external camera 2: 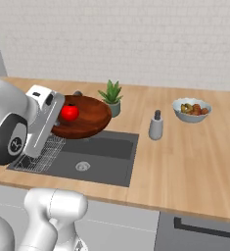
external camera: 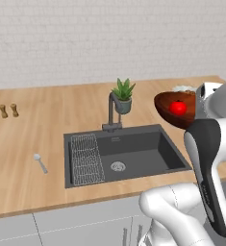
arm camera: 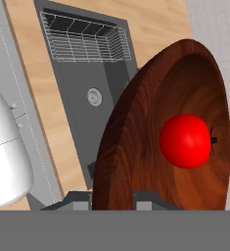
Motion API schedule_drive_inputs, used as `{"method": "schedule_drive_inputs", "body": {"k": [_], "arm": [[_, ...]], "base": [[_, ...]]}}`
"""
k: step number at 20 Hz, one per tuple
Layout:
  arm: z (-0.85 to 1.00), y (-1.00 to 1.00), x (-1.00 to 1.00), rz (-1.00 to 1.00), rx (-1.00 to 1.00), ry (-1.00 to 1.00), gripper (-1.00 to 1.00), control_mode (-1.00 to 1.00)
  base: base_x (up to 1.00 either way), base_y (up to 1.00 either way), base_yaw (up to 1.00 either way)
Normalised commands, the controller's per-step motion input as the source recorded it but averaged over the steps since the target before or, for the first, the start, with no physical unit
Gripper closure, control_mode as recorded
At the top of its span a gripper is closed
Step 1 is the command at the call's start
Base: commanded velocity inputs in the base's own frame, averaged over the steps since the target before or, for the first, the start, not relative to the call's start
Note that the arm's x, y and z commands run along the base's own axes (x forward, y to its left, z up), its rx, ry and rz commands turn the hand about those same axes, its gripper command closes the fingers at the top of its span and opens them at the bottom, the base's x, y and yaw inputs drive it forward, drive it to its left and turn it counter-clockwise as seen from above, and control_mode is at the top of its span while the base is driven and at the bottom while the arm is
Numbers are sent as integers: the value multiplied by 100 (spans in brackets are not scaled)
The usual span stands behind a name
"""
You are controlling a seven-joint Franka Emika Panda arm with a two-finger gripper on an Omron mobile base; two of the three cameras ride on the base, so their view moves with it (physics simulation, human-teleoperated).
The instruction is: Pick the tomato from the sink and place it in the bowl. Then pick the bowl and place it in the microwave. Then close the microwave door and press the start button.
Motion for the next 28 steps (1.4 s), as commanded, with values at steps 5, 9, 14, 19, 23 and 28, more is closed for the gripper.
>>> {"method": "schedule_drive_inputs", "body": {"k": [5,9,14,19,23,28], "arm": [[0,0,0,0,0,0,100,100],[0,0,0,0,0,0,100,100],[0,0,0,0,0,0,100,100],[0,0,0,0,0,0,100,100],[0,0,0,0,0,0,100,100],[0,0,0,0,0,0,100,100]], "base": [[-48,0,-15],[-8,0,-56],[-8,0,-68],[-10,-4,-81],[-3,-17,-82],[-4,-42,-70]]}}
